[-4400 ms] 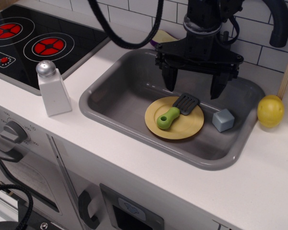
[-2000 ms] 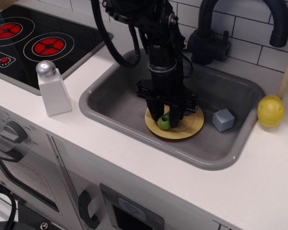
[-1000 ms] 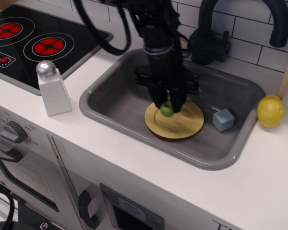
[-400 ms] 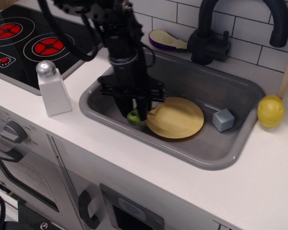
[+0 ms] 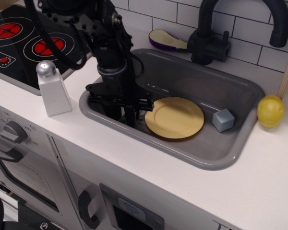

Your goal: Take spatula off plate sink

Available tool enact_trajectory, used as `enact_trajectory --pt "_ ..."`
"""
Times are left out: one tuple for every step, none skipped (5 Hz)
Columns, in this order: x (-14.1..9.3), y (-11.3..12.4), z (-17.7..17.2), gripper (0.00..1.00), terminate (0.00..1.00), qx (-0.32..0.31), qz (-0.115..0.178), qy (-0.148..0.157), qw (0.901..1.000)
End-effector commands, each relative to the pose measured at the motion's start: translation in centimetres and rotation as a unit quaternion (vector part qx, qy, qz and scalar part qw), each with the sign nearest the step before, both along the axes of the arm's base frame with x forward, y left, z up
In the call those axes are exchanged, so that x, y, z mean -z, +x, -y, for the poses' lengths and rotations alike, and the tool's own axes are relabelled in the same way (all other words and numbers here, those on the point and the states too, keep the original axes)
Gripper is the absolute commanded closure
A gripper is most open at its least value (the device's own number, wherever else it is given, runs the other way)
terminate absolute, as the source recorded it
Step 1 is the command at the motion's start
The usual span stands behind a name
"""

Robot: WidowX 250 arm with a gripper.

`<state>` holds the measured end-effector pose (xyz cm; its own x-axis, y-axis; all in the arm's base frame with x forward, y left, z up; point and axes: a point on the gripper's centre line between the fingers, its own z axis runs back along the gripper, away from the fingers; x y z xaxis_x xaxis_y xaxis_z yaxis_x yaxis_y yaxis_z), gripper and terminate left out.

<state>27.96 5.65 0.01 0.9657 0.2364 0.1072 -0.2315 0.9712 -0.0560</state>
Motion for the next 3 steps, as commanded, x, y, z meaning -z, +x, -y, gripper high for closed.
enact_trajectory --pt "0.1 0.8 0.6 0.00 0.00 -0.022 -0.015 0.016 0.9995" --pt "-1.0 1.2 1.2 0.00 0.00 -0.030 -0.010 0.011 0.9994" --pt "-3.0 1.4 1.6 0.00 0.00 -0.034 0.001 -0.002 0.9994"
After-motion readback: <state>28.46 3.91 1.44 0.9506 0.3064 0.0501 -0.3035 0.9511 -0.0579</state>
